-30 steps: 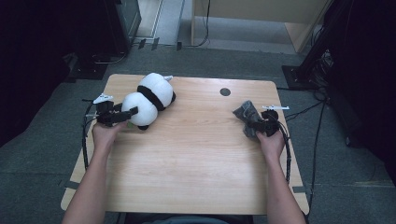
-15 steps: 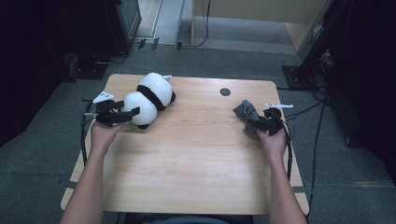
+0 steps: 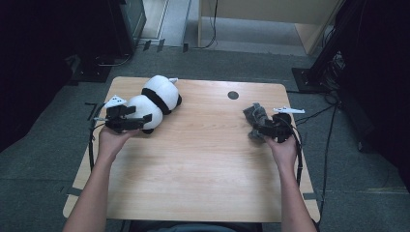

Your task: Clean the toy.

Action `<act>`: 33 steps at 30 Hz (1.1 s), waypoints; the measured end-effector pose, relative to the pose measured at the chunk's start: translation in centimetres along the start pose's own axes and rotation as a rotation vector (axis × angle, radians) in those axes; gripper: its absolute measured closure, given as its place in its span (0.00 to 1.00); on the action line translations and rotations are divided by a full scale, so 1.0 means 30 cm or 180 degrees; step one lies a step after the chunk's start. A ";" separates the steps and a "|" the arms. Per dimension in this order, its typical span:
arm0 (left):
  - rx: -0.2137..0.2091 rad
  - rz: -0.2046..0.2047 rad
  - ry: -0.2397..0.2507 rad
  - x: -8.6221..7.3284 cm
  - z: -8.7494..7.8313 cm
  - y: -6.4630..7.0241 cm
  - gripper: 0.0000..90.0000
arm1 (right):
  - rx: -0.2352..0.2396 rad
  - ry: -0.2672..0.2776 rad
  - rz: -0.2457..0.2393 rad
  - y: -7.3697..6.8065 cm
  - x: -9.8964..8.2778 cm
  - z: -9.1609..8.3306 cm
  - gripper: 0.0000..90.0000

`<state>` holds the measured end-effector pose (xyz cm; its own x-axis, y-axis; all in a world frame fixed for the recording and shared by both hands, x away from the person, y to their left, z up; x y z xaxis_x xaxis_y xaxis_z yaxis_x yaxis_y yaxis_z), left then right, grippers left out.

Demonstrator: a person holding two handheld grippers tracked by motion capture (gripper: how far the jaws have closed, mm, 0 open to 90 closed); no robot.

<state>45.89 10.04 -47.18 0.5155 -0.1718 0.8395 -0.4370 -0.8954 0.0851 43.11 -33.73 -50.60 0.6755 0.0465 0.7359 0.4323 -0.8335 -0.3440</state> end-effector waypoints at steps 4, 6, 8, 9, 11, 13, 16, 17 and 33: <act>-0.0097 0.0154 -0.0002 0.000 0.001 0.070 0.16 | 0.0059 -0.0015 -0.0082 -0.054 -0.012 -0.009 0.44; -0.0128 0.0192 -0.0012 -0.003 0.005 0.092 0.16 | 0.0078 -0.0036 -0.0148 -0.073 -0.020 -0.007 0.44; -0.0164 0.0220 -0.0011 -0.007 0.010 0.122 0.16 | 0.0113 -0.0064 -0.0179 -0.092 -0.027 -0.004 0.44; -0.0164 0.0220 -0.0011 -0.007 0.010 0.122 0.16 | 0.0113 -0.0064 -0.0179 -0.092 -0.027 -0.004 0.44; -0.0243 0.0245 -0.0055 -0.022 0.019 0.162 0.17 | 0.0155 -0.0085 -0.0239 -0.118 -0.036 -0.003 0.44; -0.0285 0.0255 -0.0090 -0.035 0.030 0.186 0.17 | 0.0230 -0.0075 -0.0259 -0.142 -0.045 0.000 0.44; -0.0314 0.0334 -0.0129 -0.056 0.048 0.220 0.17 | 0.0302 -0.0043 -0.0357 -0.172 -0.058 0.008 0.44; -0.0311 0.0361 -0.0136 -0.061 0.052 0.230 0.17 | 0.0309 -0.0033 -0.0396 -0.181 -0.061 0.012 0.44; -0.0427 0.0498 -0.0251 -0.135 0.098 0.354 0.18 | 0.0652 -0.0279 -0.0508 -0.322 -0.153 0.151 0.45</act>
<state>41.33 0.02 -51.27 0.4875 -0.3406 0.8039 -0.6076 -0.7936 0.0323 38.55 -23.39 -53.29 0.6342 0.2233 0.7402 0.6433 -0.6834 -0.3451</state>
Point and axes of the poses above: each handheld gripper's, and its own axes: z roughly forward along the jaws, x roughly out of its top, y roughly to its right, the point moved 9 cm from there along z, roughly forward along the jaws, and after that the axes turned 12 degrees about x, right-handed, at the moved point
